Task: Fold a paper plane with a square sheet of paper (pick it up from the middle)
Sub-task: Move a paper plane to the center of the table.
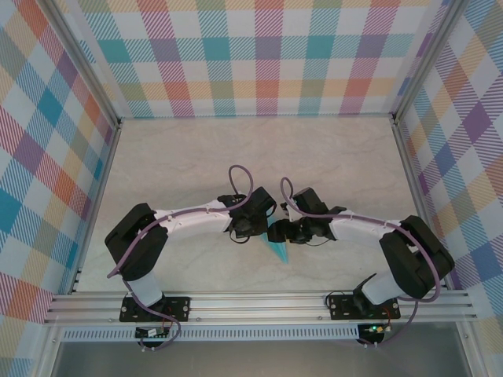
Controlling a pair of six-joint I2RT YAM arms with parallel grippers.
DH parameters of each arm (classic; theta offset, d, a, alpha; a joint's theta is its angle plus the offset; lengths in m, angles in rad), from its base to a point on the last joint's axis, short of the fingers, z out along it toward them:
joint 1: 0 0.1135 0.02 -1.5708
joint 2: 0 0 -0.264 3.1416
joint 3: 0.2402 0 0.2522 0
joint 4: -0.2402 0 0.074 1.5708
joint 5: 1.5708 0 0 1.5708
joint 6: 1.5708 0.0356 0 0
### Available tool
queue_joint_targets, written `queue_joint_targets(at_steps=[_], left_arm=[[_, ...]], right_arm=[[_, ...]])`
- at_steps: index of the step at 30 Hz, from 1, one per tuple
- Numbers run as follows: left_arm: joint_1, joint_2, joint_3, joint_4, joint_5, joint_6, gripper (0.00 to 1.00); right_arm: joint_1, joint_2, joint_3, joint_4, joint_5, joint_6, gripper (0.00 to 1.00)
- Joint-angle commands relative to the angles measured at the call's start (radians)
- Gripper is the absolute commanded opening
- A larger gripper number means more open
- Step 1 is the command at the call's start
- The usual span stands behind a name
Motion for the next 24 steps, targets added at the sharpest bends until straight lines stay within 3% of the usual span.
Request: queue_joint_targets(at_steps=[1, 19, 21, 24], left_arm=[[0.012, -0.009, -0.008, 0.003, -0.013, 0.000, 0.03], [0.013, -0.030, -0.023, 0.003, -0.021, -0.006, 0.03], [0.013, -0.048, -0.035, 0.016, -0.023, -0.015, 0.05], [0.014, -0.082, -0.054, 0.036, -0.024, -0.024, 0.10]], right_arm=[[0.018, 0.022, 0.038, -0.024, 0.004, -0.042, 0.62], [0.112, 0.119, 0.128, -0.135, 0.181, -0.073, 0.20], [0.124, 0.116, 0.146, -0.161, 0.211, -0.071, 0.12], [0.150, 0.100, 0.182, -0.219, 0.278, -0.057, 0.07]])
